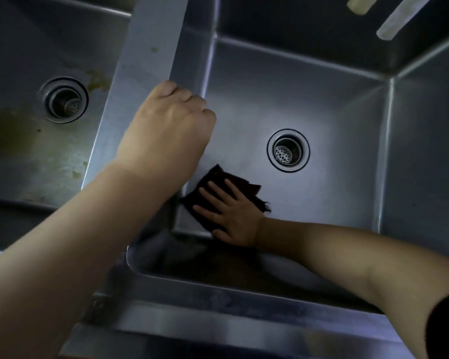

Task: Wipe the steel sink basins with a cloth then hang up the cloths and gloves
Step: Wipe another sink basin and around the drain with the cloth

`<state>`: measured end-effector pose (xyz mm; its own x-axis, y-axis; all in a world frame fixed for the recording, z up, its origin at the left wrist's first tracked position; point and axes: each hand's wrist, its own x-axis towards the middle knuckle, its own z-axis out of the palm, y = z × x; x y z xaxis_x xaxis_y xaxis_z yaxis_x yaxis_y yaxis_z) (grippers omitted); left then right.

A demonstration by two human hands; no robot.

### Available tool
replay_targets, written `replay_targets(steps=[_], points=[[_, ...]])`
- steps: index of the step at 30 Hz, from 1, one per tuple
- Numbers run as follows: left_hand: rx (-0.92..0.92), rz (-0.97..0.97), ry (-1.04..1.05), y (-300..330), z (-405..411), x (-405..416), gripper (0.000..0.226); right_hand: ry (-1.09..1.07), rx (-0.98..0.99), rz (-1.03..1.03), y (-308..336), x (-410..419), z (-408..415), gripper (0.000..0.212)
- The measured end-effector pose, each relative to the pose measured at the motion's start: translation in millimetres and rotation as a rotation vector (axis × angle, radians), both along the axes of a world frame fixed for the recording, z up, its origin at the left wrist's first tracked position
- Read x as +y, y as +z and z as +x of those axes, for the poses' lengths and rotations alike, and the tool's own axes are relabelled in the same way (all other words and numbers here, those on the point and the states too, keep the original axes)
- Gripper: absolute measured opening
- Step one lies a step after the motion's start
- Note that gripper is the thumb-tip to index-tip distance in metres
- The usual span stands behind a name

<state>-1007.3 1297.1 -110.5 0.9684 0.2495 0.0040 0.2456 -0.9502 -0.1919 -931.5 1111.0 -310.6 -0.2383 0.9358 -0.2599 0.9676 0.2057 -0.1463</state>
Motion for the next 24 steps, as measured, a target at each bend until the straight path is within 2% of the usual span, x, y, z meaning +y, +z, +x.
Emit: replay_targets(steps=[5,11,18,24], points=[[0.019,0.045,-0.019,0.6,-0.8,-2.7,0.014,0.125,0.029,0.02,1.2,4.1,10.1,0.061],[0.047,0.104,-0.065,3.7,0.1,-6.6,0.016,0.114,0.047,0.006,4.2,-52.2,55.4,0.06],[0.103,0.082,-0.101,5.3,0.1,-7.9,0.011,-0.051,-0.027,0.007,8.6,-123.6,133.6,0.066],[0.068,0.094,-0.113,-5.7,0.6,-2.3,0.006,-0.386,-0.102,-0.009,11.1,-118.5,179.5,0.076]])
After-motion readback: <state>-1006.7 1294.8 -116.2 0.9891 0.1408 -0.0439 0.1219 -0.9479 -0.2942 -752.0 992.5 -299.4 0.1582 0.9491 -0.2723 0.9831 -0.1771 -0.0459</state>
